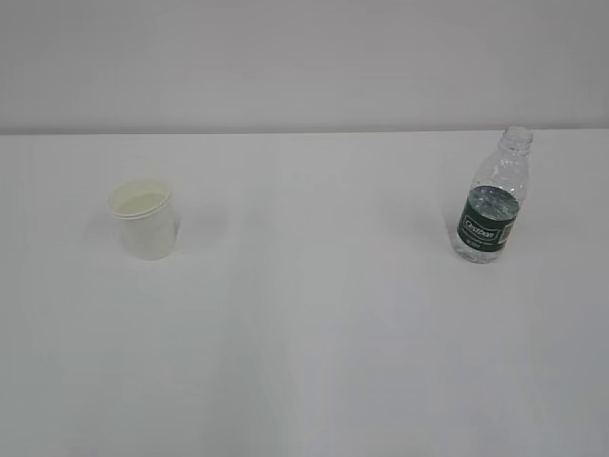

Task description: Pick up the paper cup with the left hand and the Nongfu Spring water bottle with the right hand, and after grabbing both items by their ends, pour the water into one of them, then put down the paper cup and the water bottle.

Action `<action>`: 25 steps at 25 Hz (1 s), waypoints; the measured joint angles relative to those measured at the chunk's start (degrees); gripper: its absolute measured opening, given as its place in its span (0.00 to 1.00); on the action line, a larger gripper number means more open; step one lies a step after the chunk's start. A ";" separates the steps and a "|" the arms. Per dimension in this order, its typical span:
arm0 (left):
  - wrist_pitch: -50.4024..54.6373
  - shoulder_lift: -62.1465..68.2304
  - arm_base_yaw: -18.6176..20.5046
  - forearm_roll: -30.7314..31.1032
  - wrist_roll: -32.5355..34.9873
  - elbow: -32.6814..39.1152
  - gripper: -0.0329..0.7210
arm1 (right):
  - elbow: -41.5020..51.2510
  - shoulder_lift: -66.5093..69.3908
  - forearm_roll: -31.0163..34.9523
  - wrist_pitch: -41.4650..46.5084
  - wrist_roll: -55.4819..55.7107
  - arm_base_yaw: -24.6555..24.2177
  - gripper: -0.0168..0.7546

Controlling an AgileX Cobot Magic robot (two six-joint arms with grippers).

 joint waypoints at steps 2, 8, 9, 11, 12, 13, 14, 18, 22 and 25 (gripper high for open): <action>0.00 0.00 0.00 0.00 0.00 0.00 0.74 | 0.00 0.00 -0.07 -0.03 0.00 0.00 0.78; -0.09 0.00 0.00 0.00 0.04 0.00 0.74 | 0.00 0.00 -0.07 -0.03 0.00 0.00 0.78; -0.09 0.00 0.00 0.00 0.04 0.00 0.74 | 0.00 0.00 -0.07 -0.03 0.00 0.00 0.78; -0.09 0.00 0.09 0.00 0.04 0.00 0.74 | 0.00 0.00 -0.07 -0.03 0.00 0.00 0.78; -0.09 0.00 0.37 0.00 0.04 0.00 0.74 | 0.00 0.00 -0.07 -0.03 0.00 -0.38 0.78; -0.09 0.00 0.71 0.00 0.04 0.00 0.74 | 0.00 0.00 -0.12 -0.14 0.00 -0.93 0.78; -0.12 0.00 1.44 0.00 0.04 0.00 0.74 | 0.00 0.00 -0.12 -0.14 0.00 -1.87 0.78; -0.12 0.00 5.64 0.05 0.04 0.00 0.74 | 0.00 0.00 -0.12 -0.14 0.00 -5.07 0.78; -0.22 0.00 8.57 0.05 0.04 0.00 0.74 | 0.00 0.00 -0.12 -0.14 -0.05 -5.70 0.78; -0.22 0.00 9.05 0.05 0.04 0.00 0.74 | 0.00 0.00 -0.12 -0.14 -0.05 -5.70 0.78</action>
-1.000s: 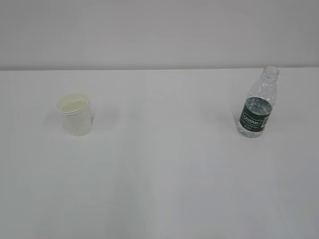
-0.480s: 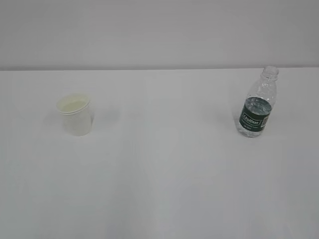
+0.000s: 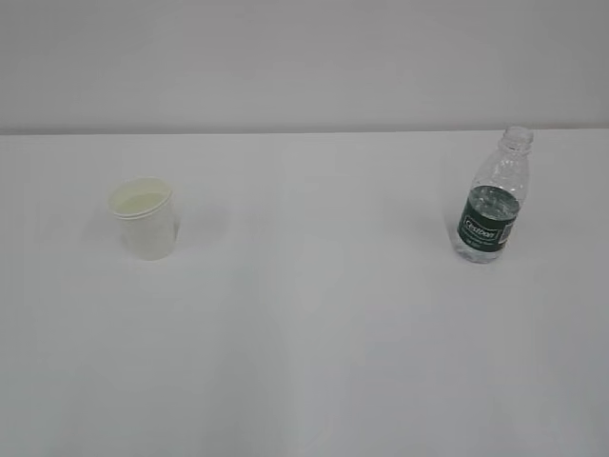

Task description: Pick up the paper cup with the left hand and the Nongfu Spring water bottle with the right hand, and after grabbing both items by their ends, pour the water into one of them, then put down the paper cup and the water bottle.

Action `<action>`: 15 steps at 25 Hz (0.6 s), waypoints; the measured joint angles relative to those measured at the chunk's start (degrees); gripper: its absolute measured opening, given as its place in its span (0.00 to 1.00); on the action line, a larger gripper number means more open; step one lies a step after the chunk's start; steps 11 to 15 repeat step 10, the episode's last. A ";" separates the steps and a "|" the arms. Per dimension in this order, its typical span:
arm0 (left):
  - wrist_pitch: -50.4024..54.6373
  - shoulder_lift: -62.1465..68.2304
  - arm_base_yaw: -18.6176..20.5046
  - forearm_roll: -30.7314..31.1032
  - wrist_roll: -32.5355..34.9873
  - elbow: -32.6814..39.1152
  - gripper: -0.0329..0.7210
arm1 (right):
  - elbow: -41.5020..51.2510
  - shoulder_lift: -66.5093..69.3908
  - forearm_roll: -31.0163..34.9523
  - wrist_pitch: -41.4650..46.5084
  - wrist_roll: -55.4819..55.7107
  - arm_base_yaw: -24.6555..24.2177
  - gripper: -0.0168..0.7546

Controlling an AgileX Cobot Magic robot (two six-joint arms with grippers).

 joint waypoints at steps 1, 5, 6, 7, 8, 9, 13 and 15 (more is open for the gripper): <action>0.00 0.00 0.03 0.00 0.00 0.00 0.74 | 0.00 0.00 0.00 0.00 0.00 0.00 0.78; -0.12 0.00 0.13 0.00 0.09 0.00 0.74 | 0.00 0.00 0.00 0.00 0.00 0.00 0.78; -0.12 0.00 0.13 0.00 0.09 0.00 0.74 | 0.00 0.00 0.00 0.00 0.00 0.00 0.78; -0.12 0.00 0.13 0.00 0.09 0.00 0.74 | 0.00 0.00 0.00 0.00 0.00 0.00 0.78; -0.12 0.00 0.13 0.00 0.09 0.00 0.74 | 0.00 0.00 0.00 0.00 0.00 0.00 0.78; -0.12 0.00 0.13 0.00 0.09 0.00 0.74 | 0.00 0.00 0.00 0.00 0.00 0.00 0.78; -0.12 0.00 0.13 0.00 0.09 0.00 0.74 | 0.00 0.00 0.00 0.00 0.00 0.00 0.78; -0.12 0.00 0.13 0.00 0.09 0.00 0.74 | 0.00 0.00 0.00 0.00 0.00 0.00 0.78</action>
